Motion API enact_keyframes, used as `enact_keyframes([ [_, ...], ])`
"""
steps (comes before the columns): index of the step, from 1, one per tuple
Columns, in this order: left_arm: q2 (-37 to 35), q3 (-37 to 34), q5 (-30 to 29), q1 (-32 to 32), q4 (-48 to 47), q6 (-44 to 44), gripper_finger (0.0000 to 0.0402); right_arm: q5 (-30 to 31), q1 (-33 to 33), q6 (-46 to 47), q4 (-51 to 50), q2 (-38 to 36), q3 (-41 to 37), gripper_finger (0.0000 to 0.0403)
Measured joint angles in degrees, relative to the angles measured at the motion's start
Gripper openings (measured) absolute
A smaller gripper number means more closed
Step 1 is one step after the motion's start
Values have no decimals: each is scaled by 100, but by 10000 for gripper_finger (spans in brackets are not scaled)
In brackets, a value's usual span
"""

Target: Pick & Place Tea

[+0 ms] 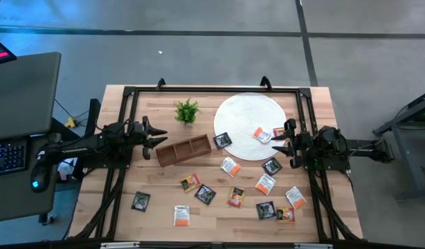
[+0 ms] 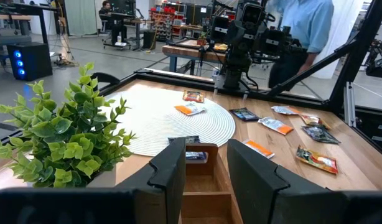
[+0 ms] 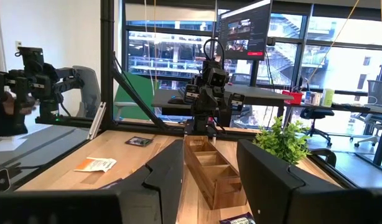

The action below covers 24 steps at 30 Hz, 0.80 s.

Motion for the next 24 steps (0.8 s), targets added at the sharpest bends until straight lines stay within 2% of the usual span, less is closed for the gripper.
enact_keyframes([
  [5,-2,0,-16,0,16,-115,117,-37,0,163,220,-2,0,146],
  [10,-2,0,-17,0,5,-686,117,28,0,372,328,-2,-2,145],
  [13,-2,0,-14,0,11,-750,117,184,0,15,501,-2,-1,146],
  [17,-2,44,-31,0,-1,-658,117,742,0,-353,803,0,-2,146],
  [20,33,388,225,0,-484,-923,117,1148,0,-354,1133,-2,-2,145],
  [24,227,1419,731,0,-1549,-1193,117,1319,-1,-384,1146,11,0,146],
])
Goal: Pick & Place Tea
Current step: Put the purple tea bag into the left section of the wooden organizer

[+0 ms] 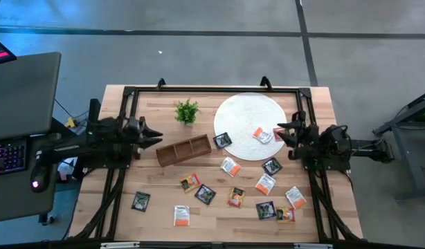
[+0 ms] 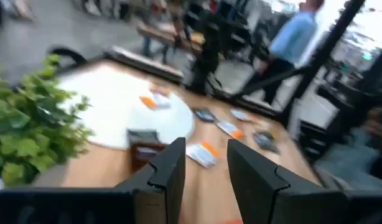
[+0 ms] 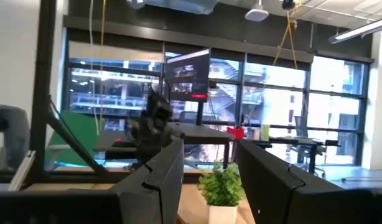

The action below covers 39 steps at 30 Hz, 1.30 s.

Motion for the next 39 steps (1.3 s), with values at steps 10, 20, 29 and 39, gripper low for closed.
enact_keyframes([
  [10,2252,2174,1243,-13,-3218,-190,117,41,-1,187,-165,4,-1,146],
  [20,4032,2247,1535,-2001,-3242,-1107,117,37,-1,187,-377,4,-2,145],
  [29,5367,2255,-248,-4736,-3018,-3831,117,36,-1,187,-411,26,-2,145],
  [39,7111,2258,-644,-6125,-2154,-4824,117,36,-1,266,-387,28,-2,145],
])
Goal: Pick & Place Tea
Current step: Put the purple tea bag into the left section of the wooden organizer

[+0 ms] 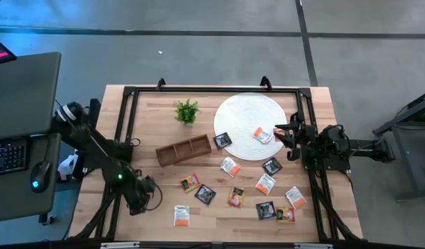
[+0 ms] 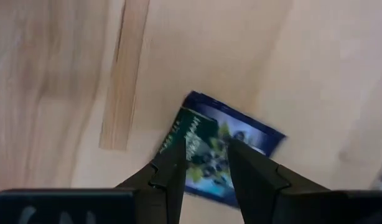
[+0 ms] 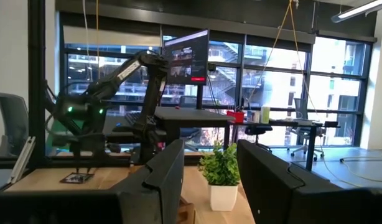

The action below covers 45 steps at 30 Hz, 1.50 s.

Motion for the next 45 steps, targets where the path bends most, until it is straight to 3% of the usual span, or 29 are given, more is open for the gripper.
enact_keyframes([
  [5,626,37,-62,-27,-89,7,117,-2,0,228,2,0,2,146],
  [12,907,48,-245,-34,-106,56,111,-2,0,266,12,0,2,146],
  [17,919,39,-276,-27,-38,48,26,-2,2,266,39,0,0,145],
  [19,919,37,-388,-29,-19,-41,11,-2,1,266,48,0,1,146],
  [24,739,148,-1542,-19,-208,-314,11,89,0,287,99,2,2,145],
  [31,423,943,-3980,370,-2164,-1014,4,158,2,288,281,2,1,146],
  [35,397,1266,-5109,841,-2621,-928,3,155,2,288,345,2,2,145],
  [39,402,1205,-5269,1512,-2545,-392,1,157,2,288,345,2,0,146],
  [45,712,1088,-4994,2366,-2472,163,1,153,2,329,350,2,0,146],
])
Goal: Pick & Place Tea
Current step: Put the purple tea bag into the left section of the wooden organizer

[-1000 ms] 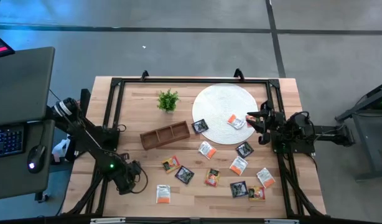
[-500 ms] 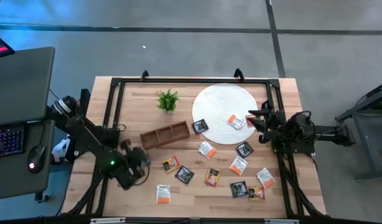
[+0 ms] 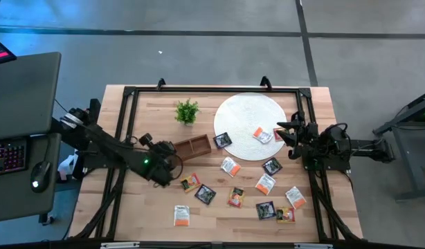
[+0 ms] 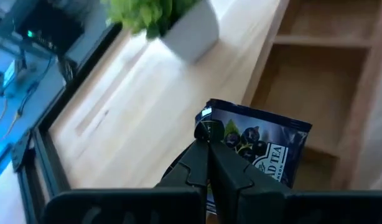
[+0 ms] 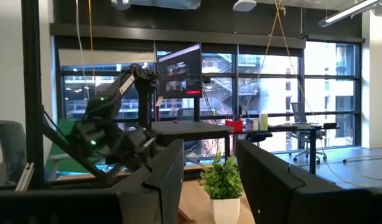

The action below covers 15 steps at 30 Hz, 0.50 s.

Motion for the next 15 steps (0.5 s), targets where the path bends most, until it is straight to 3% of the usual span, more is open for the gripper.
enact_keyframes([
  [7,102,0,426,167,69,474,12,0,0,86,22,0,1,145],
  [15,100,2,578,166,71,466,92,-3,0,103,24,0,2,145],
])
